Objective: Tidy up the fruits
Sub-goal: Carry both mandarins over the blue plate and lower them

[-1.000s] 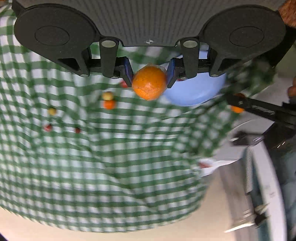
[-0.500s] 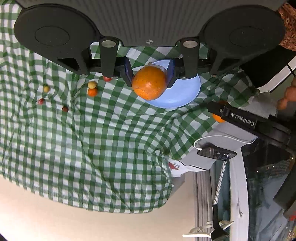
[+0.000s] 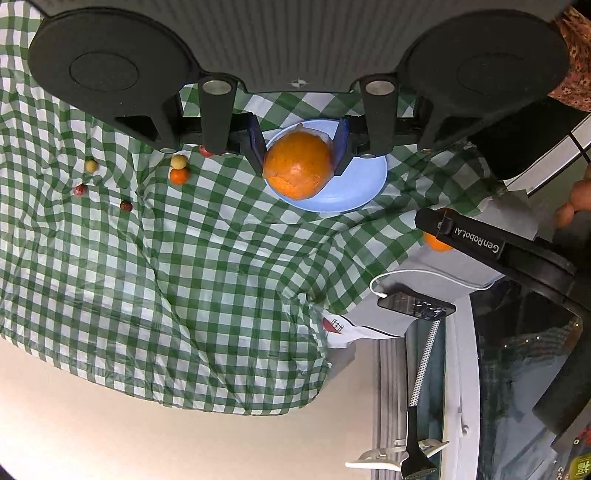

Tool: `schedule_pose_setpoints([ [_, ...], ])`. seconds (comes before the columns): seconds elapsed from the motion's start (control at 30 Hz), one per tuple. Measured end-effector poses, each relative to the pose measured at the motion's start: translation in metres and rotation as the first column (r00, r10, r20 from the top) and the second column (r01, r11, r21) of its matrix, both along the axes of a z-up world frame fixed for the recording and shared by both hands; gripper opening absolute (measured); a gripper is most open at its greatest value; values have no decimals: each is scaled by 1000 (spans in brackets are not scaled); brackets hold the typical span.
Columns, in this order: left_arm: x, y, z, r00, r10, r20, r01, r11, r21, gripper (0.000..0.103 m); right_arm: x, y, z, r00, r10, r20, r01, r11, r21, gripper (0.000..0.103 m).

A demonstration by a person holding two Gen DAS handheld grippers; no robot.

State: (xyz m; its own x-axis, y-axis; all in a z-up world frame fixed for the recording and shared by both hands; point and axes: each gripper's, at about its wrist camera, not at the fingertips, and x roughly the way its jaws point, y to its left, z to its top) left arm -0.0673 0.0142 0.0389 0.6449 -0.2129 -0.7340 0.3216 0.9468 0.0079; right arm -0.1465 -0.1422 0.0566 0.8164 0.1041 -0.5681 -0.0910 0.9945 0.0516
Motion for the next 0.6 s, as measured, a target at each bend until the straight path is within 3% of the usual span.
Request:
schedule_pose_setpoints([
  [0.6,29,-7,-19,998,6,-64,-3,999,37,38,26,-8,-17,998,9,-68,-7,999,32,39],
])
